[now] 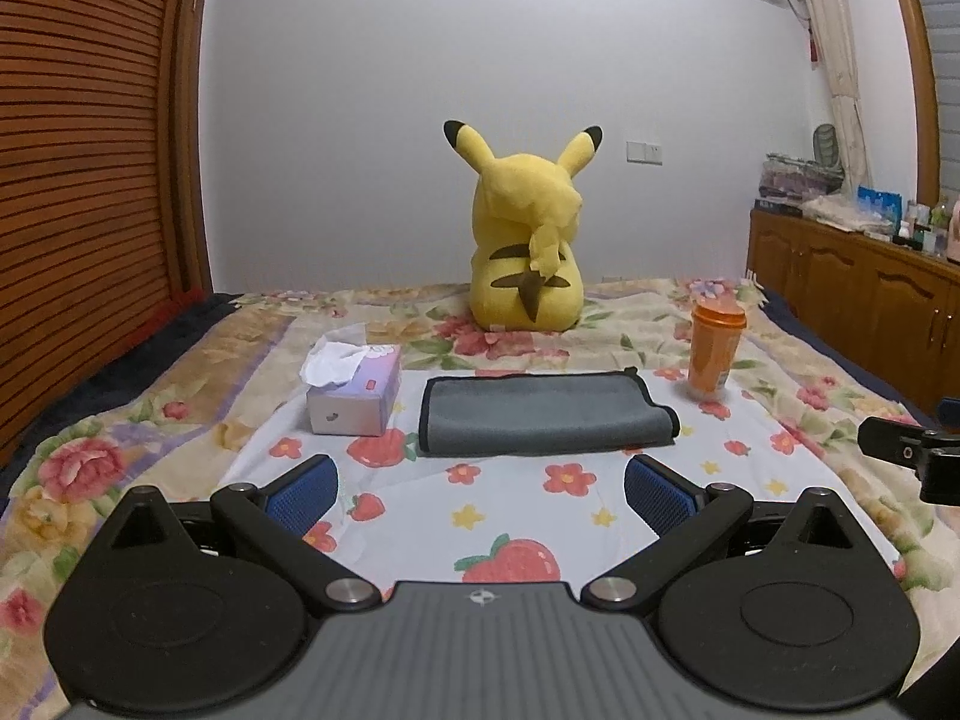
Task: Fold towel
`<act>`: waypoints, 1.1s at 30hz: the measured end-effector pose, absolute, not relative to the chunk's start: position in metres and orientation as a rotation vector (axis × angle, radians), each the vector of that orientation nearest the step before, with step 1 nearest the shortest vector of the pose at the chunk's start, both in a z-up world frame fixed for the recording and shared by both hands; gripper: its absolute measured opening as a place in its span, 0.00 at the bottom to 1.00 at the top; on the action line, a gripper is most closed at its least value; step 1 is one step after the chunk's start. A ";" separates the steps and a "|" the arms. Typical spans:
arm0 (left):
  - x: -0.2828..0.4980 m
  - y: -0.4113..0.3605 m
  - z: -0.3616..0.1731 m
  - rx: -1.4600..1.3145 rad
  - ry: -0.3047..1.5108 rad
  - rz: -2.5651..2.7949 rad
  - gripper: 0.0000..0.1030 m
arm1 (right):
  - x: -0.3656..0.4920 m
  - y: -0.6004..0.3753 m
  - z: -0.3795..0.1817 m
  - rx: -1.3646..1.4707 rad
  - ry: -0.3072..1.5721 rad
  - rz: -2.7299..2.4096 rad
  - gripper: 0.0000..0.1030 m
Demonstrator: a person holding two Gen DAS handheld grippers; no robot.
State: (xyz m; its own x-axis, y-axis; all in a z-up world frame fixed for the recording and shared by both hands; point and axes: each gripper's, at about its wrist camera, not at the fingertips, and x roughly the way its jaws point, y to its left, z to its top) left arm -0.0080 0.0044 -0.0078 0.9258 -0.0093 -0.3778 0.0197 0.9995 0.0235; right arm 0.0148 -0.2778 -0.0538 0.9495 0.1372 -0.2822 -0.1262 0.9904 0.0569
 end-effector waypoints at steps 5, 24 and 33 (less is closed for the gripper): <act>-0.010 0.004 -0.006 0.034 0.368 -0.008 1.00 | 0.012 -0.281 -0.052 0.047 0.267 0.126 1.00; -0.018 -0.002 -0.003 0.090 0.309 -0.019 1.00 | 0.008 -0.282 -0.050 0.048 0.229 0.138 1.00; -0.018 -0.003 -0.003 0.089 0.311 -0.018 1.00 | 0.008 -0.282 -0.050 0.049 0.228 0.137 1.00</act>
